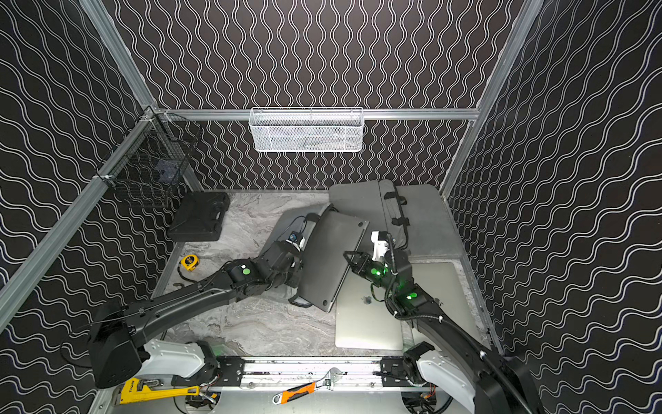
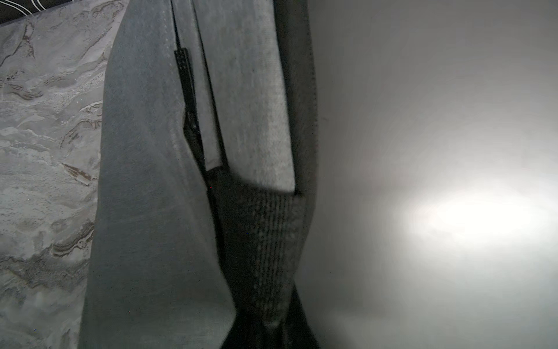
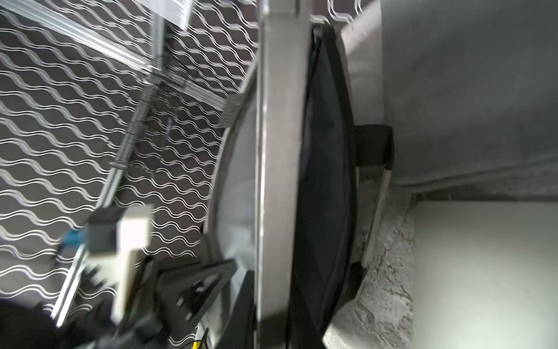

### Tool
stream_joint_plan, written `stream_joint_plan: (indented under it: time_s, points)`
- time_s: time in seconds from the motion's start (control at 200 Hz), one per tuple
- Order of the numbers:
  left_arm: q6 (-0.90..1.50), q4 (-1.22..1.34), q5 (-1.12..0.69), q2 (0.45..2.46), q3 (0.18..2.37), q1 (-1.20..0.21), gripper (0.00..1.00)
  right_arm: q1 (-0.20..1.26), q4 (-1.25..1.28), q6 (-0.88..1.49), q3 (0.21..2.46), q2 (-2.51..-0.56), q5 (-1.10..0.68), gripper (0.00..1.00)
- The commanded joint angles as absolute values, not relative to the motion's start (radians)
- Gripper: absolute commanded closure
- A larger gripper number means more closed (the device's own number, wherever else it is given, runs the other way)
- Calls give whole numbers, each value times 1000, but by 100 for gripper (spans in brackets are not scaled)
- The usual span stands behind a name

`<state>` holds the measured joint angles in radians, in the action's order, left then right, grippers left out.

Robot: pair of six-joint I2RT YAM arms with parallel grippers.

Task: Open the zippered laptop bag and take out the laptop
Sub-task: Take out the laptop from the zippered laptop bag.

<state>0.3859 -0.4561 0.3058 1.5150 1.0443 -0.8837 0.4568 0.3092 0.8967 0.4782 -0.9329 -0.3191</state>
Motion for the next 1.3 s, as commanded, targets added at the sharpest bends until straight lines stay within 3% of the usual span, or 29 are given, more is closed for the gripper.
stream_joint_plan:
  time_s: [0.0, 0.31, 0.996, 1.296]
  points:
    - [347, -363, 286, 1526, 1072, -871, 100, 449, 441, 880, 462, -872, -304, 100]
    - [323, -318, 208, 1586, 1143, -817, 100, 421, 466, 909, 416, -767, -232, 100]
    - [476, -182, -63, 2025, 1483, -638, 100, 410, 616, 992, 318, -637, -12, 100]
    - [520, -160, -97, 2165, 1586, -624, 100, 408, 497, 918, 300, -450, 99, 100]
